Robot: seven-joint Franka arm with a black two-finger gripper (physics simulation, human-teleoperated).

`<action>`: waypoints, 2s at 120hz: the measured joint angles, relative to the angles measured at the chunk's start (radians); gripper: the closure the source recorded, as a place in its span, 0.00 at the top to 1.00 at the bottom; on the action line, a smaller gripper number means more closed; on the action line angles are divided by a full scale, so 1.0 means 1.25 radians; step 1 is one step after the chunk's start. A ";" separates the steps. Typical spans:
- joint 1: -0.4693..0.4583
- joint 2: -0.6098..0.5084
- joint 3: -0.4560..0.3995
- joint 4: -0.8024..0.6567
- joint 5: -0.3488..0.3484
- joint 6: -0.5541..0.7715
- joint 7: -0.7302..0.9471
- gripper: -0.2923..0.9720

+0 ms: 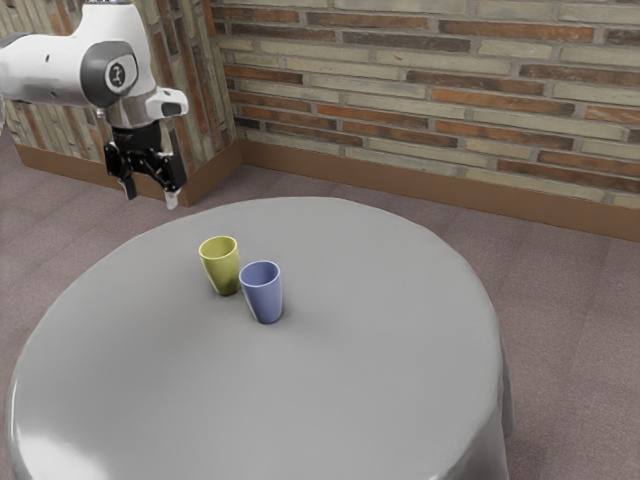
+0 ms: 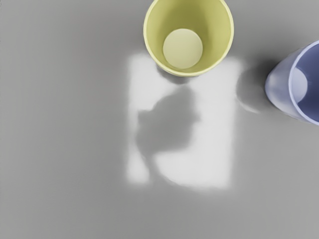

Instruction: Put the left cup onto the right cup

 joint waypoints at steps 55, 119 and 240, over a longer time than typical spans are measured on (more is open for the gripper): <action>0.033 0.103 -0.006 0.089 -0.001 0.014 0.014 0.77; 0.039 0.228 -0.016 0.195 -0.004 0.034 0.100 0.77; 0.058 0.367 -0.039 0.318 -0.004 0.039 0.208 0.77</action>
